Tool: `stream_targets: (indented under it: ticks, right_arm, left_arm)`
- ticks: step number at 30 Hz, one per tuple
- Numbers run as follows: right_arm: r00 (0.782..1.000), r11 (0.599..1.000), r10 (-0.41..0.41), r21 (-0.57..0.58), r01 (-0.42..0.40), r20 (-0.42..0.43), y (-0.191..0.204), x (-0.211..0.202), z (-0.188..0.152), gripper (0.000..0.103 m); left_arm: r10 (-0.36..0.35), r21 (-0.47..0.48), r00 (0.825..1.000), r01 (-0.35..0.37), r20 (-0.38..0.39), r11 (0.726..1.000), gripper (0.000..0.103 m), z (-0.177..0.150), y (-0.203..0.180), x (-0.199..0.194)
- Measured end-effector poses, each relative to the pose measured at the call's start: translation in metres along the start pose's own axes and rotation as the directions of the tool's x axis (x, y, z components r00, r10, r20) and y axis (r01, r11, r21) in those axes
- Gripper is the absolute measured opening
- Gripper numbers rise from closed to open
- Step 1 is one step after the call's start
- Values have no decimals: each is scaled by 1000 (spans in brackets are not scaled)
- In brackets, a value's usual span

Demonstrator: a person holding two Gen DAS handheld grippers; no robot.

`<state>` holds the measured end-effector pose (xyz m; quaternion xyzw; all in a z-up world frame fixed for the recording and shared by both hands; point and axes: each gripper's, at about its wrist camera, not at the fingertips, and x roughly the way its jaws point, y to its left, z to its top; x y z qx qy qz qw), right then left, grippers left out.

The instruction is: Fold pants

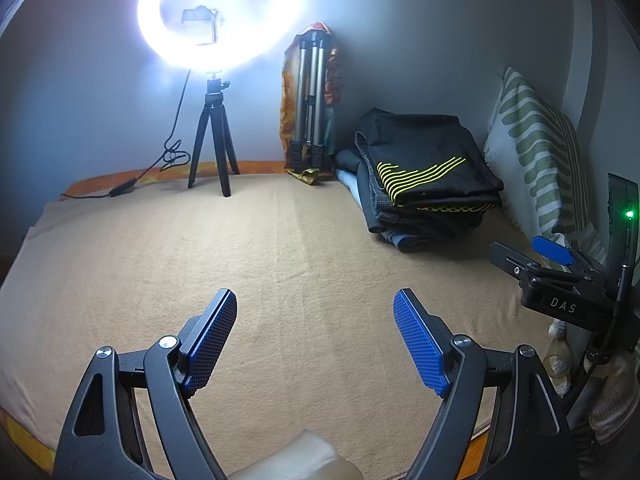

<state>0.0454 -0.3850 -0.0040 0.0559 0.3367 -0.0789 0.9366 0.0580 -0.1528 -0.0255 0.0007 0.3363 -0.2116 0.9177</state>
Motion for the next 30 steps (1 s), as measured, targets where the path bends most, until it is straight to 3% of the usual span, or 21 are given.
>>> stream_targets:
  ticks: [30]
  right_arm:
    - [1000,1000,5,-2,-5,-8,-1,2,-2,103]
  left_arm:
    - [17,-1,1000,-17,14,1000,81,1,-2,-2]
